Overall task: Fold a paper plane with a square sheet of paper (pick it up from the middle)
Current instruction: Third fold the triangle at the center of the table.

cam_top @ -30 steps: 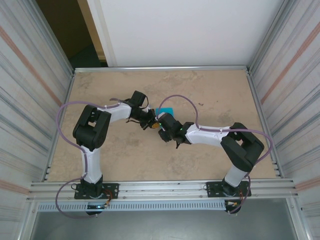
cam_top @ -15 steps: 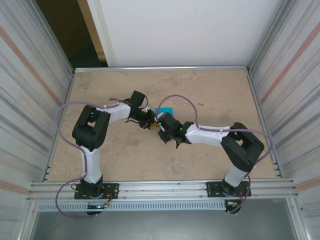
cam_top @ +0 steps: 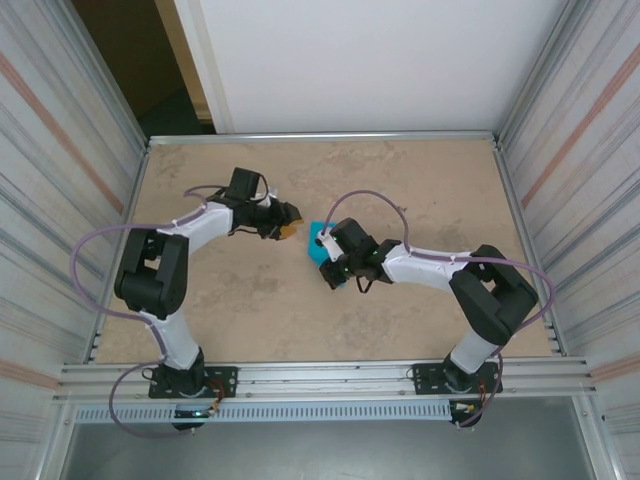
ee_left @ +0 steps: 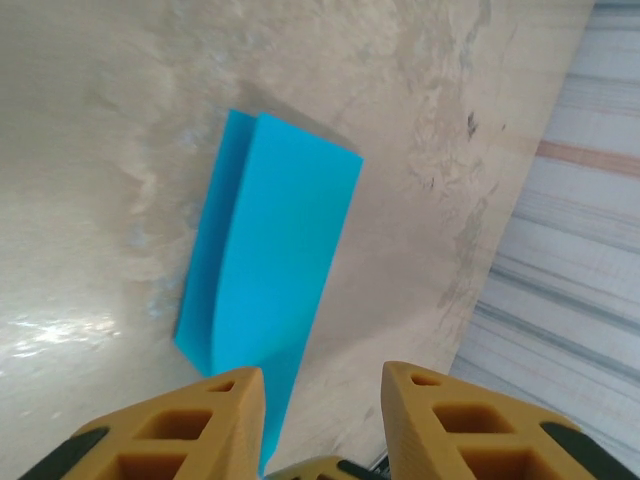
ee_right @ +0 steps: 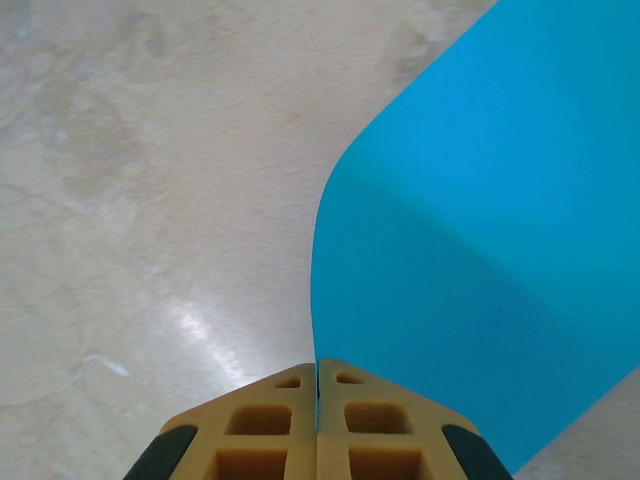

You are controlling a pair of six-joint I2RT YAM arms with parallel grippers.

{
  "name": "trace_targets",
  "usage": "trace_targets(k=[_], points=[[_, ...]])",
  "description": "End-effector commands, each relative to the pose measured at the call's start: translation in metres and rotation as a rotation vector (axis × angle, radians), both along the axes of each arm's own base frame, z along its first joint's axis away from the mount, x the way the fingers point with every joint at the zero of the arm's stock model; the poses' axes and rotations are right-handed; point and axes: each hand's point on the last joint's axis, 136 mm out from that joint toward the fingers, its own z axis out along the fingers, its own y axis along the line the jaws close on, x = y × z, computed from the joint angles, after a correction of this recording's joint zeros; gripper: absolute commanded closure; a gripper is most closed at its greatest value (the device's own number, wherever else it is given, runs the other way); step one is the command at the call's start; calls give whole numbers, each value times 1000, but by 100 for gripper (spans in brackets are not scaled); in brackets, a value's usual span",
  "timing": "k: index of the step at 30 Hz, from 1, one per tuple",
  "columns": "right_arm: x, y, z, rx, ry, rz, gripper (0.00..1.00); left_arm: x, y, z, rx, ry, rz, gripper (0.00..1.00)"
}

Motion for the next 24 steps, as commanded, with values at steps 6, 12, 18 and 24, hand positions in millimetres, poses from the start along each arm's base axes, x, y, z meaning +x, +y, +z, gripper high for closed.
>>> trace_targets(k=[6, 12, 18, 24], points=[[-24, 16, 6, 128, 119, 61, 99, 3, -38, -31, 15, 48, -106, 72], [-26, 15, 2, 133, 146, 60, 99, 0, -47, -54, 77, 96, -147, 77], [-17, 7, -1, 130, 147, 5, 99, -10, -37, -85, 147, 171, -159, 81], [-1, -6, -10, 92, 153, -97, 98, -21, -29, -106, 230, 206, -191, 84]])
